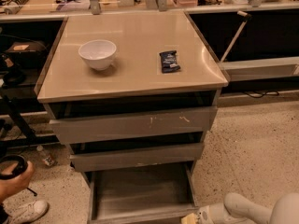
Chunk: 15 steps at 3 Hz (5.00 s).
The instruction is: Close bottom drawer
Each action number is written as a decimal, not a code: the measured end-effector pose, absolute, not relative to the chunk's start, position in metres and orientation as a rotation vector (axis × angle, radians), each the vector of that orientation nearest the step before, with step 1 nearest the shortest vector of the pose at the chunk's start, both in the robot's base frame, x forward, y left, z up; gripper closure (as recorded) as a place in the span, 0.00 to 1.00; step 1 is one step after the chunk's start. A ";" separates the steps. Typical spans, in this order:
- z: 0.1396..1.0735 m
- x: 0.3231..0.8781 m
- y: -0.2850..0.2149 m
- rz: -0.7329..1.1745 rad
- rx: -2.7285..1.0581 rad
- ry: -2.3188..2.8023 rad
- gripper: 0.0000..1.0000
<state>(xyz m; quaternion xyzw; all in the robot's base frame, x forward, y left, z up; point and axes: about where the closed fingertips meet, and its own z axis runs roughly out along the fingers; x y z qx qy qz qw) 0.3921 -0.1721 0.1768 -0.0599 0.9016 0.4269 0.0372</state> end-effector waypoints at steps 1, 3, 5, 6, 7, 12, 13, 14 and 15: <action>0.175 0.424 -0.154 1.289 -0.249 2.752 1.00; 0.171 0.448 -0.146 1.263 -0.204 2.699 1.00; 0.176 0.496 -0.145 1.178 -0.156 2.637 1.00; 0.176 0.526 -0.143 1.145 -0.125 2.596 1.00; 0.174 0.545 -0.139 1.134 -0.107 2.570 1.00; 0.166 0.602 -0.121 1.117 -0.078 2.518 1.00; 0.169 0.613 -0.115 1.107 -0.101 2.513 1.00; 0.169 0.613 -0.115 1.107 -0.101 2.513 1.00; 0.173 0.583 -0.134 1.096 -0.057 2.566 1.00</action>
Offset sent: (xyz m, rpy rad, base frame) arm 0.0597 0.0307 0.0056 -0.0235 -0.0798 0.0552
